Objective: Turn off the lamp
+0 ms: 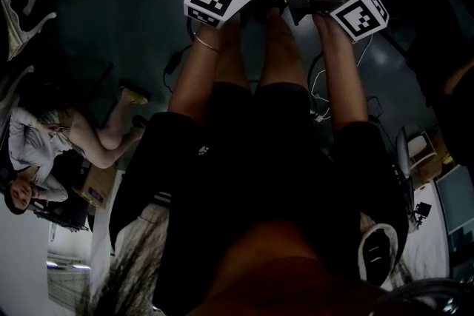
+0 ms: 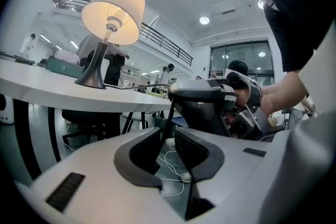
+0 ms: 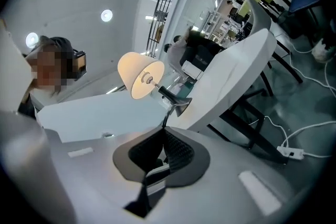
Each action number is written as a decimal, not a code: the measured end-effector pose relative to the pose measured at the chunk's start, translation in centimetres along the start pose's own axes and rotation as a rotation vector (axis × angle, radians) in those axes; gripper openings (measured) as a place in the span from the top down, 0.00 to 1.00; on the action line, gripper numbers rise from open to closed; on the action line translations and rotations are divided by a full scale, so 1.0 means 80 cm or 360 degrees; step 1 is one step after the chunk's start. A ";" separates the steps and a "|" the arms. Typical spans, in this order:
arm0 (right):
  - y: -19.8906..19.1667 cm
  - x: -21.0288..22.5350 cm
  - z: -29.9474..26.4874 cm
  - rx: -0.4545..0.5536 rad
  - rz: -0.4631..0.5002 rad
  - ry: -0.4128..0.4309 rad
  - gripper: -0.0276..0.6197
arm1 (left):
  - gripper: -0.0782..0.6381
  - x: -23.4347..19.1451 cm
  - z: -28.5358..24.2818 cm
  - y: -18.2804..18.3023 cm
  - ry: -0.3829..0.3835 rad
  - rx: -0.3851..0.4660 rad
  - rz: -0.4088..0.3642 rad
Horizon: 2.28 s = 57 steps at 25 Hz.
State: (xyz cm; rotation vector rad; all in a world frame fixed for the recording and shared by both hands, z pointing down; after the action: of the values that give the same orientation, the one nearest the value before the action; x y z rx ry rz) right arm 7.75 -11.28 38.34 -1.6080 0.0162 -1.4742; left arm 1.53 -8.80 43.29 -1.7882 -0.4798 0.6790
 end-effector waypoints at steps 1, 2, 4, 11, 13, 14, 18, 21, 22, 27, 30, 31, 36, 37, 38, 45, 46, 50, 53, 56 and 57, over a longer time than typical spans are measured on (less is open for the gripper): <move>0.001 -0.001 -0.002 0.0010 -0.0014 0.0013 0.94 | 0.79 -0.001 0.000 0.001 0.0003 0.0002 0.0002; 0.002 -0.003 -0.003 0.0019 -0.0027 0.0026 0.94 | 0.79 -0.002 0.000 0.002 0.0007 0.0006 0.0006; 0.002 -0.004 -0.004 0.0038 -0.0062 0.0042 0.94 | 0.79 -0.005 0.001 0.002 0.0017 0.0012 0.0010; 0.006 -0.005 -0.006 0.0091 -0.0153 0.0072 0.94 | 0.84 -0.005 0.001 0.005 0.0004 0.0022 0.0012; 0.005 -0.006 -0.005 0.0078 -0.0126 0.0069 0.94 | 0.85 -0.002 0.002 0.004 -0.0004 0.0020 -0.0006; 0.005 -0.006 -0.005 0.0066 -0.0102 0.0066 0.94 | 0.85 0.000 0.003 0.003 -0.0009 0.0018 -0.0015; 0.005 -0.010 -0.006 0.0009 0.0033 0.0047 0.94 | 0.86 0.006 0.006 0.003 -0.0024 0.0014 -0.0027; 0.002 -0.009 -0.003 -0.0024 0.0133 0.0012 0.94 | 0.86 0.009 0.007 0.001 -0.0038 0.0018 -0.0018; 0.002 -0.009 -0.001 -0.0038 0.0178 0.0001 0.94 | 0.86 0.010 0.007 0.002 -0.0043 0.0022 -0.0018; 0.013 -0.013 0.014 -0.0026 0.0352 -0.0053 0.91 | 0.86 0.020 0.007 0.013 -0.0082 0.0038 -0.0032; 0.017 -0.008 0.031 0.0004 0.0392 -0.0122 0.91 | 0.86 0.023 0.007 0.024 -0.0099 0.0066 0.0002; 0.016 -0.005 0.038 -0.0008 0.0406 -0.0156 0.91 | 0.86 0.023 0.008 0.027 -0.0098 0.0080 0.0007; -0.012 0.006 0.061 -0.0186 0.0476 -0.0251 0.87 | 0.86 0.028 0.010 0.041 -0.0126 0.0116 -0.0021; -0.018 0.008 0.063 -0.0219 0.0482 -0.0264 0.85 | 0.86 0.029 0.011 0.044 -0.0135 0.0123 -0.0019; -0.024 0.009 0.064 -0.0245 0.0485 -0.0275 0.84 | 0.86 0.030 0.011 0.047 -0.0143 0.0131 -0.0014; -0.055 0.011 0.054 -0.0333 0.0489 -0.0302 0.72 | 0.86 0.031 0.016 0.059 -0.0167 0.0160 0.0005; -0.057 0.012 0.051 -0.0340 0.0486 -0.0300 0.72 | 0.86 0.031 0.015 0.060 -0.0171 0.0157 0.0001; -0.064 0.016 0.044 -0.0352 0.0472 -0.0300 0.72 | 0.86 0.033 0.014 0.062 -0.0169 0.0163 0.0012; -0.066 0.016 0.039 -0.0346 0.0452 -0.0300 0.72 | 0.86 0.035 0.014 0.063 -0.0176 0.0165 0.0014; -0.068 0.016 0.037 -0.0325 0.0430 -0.0310 0.72 | 0.86 0.041 0.013 0.066 -0.0192 0.0175 0.0027; -0.067 0.016 0.038 -0.0305 0.0419 -0.0320 0.72 | 0.86 0.042 0.014 0.068 -0.0196 0.0185 0.0036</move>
State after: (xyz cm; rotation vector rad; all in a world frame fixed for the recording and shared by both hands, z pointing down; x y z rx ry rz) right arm 7.59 -7.17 43.05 -1.8251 0.2523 -1.1322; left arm 3.32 -7.57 37.16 -1.6515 -0.4932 0.8204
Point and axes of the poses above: the fingertips, and each gripper's own axes: z backward along the fingers, x to its right, y out of its top, the point moved 3 cm from there along z, backward along the fingers, and after that the axes turned 8 degrees about y, right-handed, at the moved point
